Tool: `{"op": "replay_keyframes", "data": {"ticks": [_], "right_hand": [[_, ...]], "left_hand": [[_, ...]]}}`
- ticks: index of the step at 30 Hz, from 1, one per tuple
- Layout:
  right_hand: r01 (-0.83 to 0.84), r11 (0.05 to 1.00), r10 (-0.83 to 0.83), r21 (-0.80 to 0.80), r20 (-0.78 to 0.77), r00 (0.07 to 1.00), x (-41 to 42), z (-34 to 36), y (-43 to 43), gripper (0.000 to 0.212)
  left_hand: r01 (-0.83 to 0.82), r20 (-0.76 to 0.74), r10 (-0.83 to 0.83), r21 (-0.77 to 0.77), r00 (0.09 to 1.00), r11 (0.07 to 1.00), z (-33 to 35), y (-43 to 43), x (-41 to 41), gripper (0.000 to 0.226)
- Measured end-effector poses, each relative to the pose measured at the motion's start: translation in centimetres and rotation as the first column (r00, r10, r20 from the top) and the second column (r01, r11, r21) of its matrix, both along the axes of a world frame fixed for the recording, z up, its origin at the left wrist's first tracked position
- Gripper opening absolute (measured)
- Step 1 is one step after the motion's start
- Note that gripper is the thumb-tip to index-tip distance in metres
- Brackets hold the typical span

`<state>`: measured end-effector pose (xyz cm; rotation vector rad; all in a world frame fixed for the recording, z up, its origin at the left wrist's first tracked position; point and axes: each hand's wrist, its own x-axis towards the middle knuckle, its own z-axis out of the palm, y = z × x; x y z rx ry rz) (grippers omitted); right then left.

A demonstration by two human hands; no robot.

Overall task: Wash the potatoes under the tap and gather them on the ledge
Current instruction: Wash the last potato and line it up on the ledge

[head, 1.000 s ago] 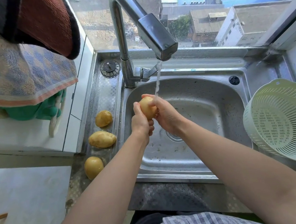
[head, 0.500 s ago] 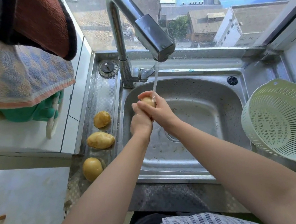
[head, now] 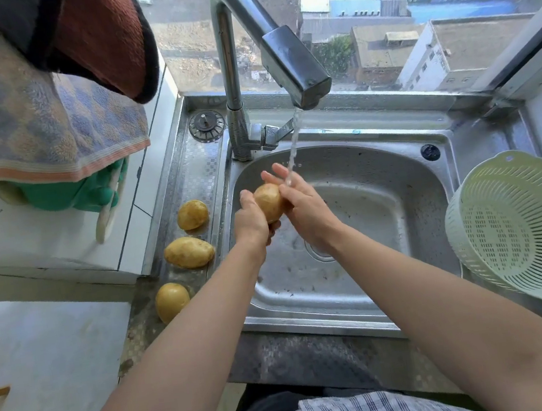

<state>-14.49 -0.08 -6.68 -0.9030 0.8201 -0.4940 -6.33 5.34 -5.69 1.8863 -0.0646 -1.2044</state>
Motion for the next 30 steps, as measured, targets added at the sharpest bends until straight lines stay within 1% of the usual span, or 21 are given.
{"op": "replay_keyframes", "data": {"ticks": [2,4,7,9,10,12,14,15,16,17,19,20,22,23,24,25,26,28,30], "right_hand": [[-0.03,0.999,0.03,0.014,-0.007,1.0,-0.2,0.1,0.1,0.038],[0.045,0.997,-0.043,0.06,-0.024,0.999,0.1,0.2,0.2,0.028],[0.178,0.98,-0.16,0.087,-0.181,0.97,1.0,0.9,-0.2,0.013],[0.202,0.976,-0.178,0.084,-0.231,0.957,1.2,1.1,-0.5,0.006],[0.184,0.978,-0.161,0.095,-0.213,0.964,1.1,1.1,-0.6,0.006],[0.097,0.982,-0.083,0.163,-0.091,0.992,0.4,1.1,-1.0,0.008],[-0.003,0.972,-0.008,0.234,0.05,0.999,-0.5,1.1,-1.5,0.021],[-0.036,0.968,0.014,0.249,0.087,0.996,-0.7,1.0,-1.6,0.026],[-0.041,0.969,0.021,0.242,0.085,0.996,-0.8,0.8,-1.7,0.027],[-0.017,0.977,0.008,0.214,0.045,0.999,-0.7,0.7,-1.7,0.024],[0.084,0.989,-0.072,0.119,-0.102,0.992,0.1,0.4,-1.5,0.011],[0.14,0.988,-0.125,0.066,-0.185,0.975,0.6,0.3,-1.4,0.006],[0.269,0.963,-0.258,-0.01,-0.318,0.912,1.3,0.1,-1.4,0.008],[0.317,0.948,-0.304,-0.021,-0.345,0.888,1.4,0.1,-1.6,0.01],[0.329,0.944,-0.313,-0.012,-0.346,0.885,1.4,0.1,-1.8,0.012],[0.306,0.952,-0.289,0.0,-0.326,0.9,1.3,0.1,-1.9,0.015],[0.258,0.966,-0.246,0.002,-0.299,0.922,1.2,-0.1,-2.0,0.018],[0.12,0.993,-0.116,0.002,-0.256,0.96,1.2,-0.1,-1.6,0.022],[-0.003,1.0,0.001,-0.01,-0.252,0.968,1.2,-0.3,-1.0,0.024]], "left_hand": [[0.01,0.01,-0.01,0.009,1.0,1.0,0.0,0.2,-0.1,0.065],[0.038,0.004,-0.038,-0.022,0.999,0.999,0.3,0.2,-0.6,0.063],[0.095,0.017,-0.094,-0.081,0.995,0.992,0.5,-0.1,-1.6,0.058],[0.105,0.02,-0.104,-0.108,0.994,0.989,0.3,-0.2,-2.0,0.062],[0.094,0.016,-0.093,-0.112,0.996,0.989,0.1,-0.3,-2.0,0.064],[0.06,0.008,-0.059,-0.096,0.998,0.994,0.0,-0.4,-1.7,0.067],[0.036,0.006,-0.035,-0.086,0.999,0.996,-0.4,-0.5,-1.3,0.066],[0.037,0.009,-0.036,-0.087,0.999,0.995,-0.5,-0.6,-1.2,0.065],[0.044,0.012,-0.043,-0.092,0.999,0.995,-0.5,-0.5,-1.3,0.064],[0.057,0.018,-0.055,-0.099,0.998,0.994,-0.7,-0.6,-1.3,0.062],[0.085,0.01,-0.084,-0.129,0.996,0.988,-0.7,-0.7,-1.6,0.057],[0.103,0.004,-0.103,-0.148,0.995,0.984,-0.6,-0.7,-1.7,0.054],[0.17,0.003,-0.173,-0.193,0.985,0.966,-0.7,-0.7,-1.9,0.048],[0.212,0.004,-0.216,-0.215,0.976,0.954,-0.8,-0.7,-1.8,0.053],[0.23,-0.002,-0.237,-0.231,0.971,0.945,-0.7,-0.6,-1.8,0.058],[0.226,-0.015,-0.236,-0.239,0.972,0.944,-0.7,-0.7,-1.6,0.056],[0.195,-0.04,-0.211,-0.245,0.977,0.95,-0.7,-0.7,-1.5,0.048],[0.068,-0.136,-0.104,-0.248,0.985,0.966,-0.4,-1.0,-1.1,0.033],[-0.013,-0.187,-0.041,-0.276,0.982,0.961,-0.2,-1.2,-0.9,0.03]]}}
